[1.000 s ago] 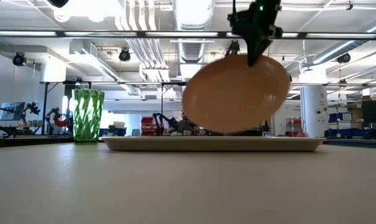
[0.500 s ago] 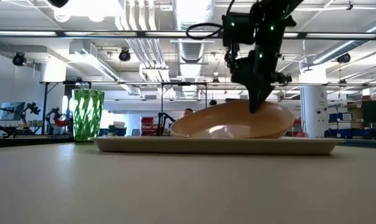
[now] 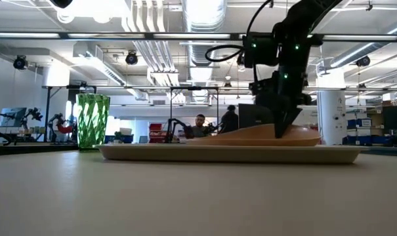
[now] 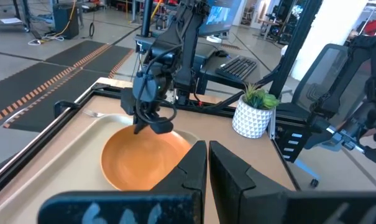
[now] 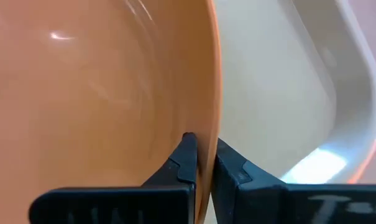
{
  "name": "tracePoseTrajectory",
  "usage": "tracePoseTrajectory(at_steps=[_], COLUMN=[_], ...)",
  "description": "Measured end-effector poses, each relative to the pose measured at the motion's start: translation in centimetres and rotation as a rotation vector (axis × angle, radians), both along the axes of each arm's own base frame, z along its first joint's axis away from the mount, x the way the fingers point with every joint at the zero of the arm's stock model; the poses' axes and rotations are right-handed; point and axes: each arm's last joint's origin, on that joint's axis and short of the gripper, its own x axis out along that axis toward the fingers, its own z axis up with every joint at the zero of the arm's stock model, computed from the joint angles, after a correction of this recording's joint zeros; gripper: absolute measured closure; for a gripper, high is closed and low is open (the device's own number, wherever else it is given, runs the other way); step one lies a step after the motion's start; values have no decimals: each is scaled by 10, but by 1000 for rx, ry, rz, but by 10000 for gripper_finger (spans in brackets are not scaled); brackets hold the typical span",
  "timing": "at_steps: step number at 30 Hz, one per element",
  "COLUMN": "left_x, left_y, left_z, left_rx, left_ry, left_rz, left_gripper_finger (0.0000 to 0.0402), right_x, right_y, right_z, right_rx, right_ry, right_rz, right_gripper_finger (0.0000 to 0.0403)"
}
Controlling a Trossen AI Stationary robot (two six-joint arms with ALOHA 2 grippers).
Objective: Pick and place plate/cup/fork/spoon on tray
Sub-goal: Put the orange plate on the light brown serving tray, then put the green glass on the the light brown serving tray to the top right of the orange plate
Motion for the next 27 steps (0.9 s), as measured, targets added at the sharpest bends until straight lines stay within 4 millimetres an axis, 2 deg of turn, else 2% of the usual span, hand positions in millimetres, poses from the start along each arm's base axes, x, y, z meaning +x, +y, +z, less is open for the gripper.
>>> tracePoseTrajectory(at_steps=[9, 20, 27], left_x=[0, 0, 0], left_y=[0, 0, 0], left_z=[0, 0, 0], left_rx=[0, 0, 0], left_ry=[0, 0, 0], left_rz=[0, 0, 0], left_gripper_finger=[402, 402, 402], right_x=[4, 4, 3], right_y=[0, 0, 0], right_z=[-2, -4, 0], right_rx=[12, 10, -6], right_ry=[-62, -52, -65], right_rz=[21, 20, 15], right_gripper_finger=[387, 317, 293])
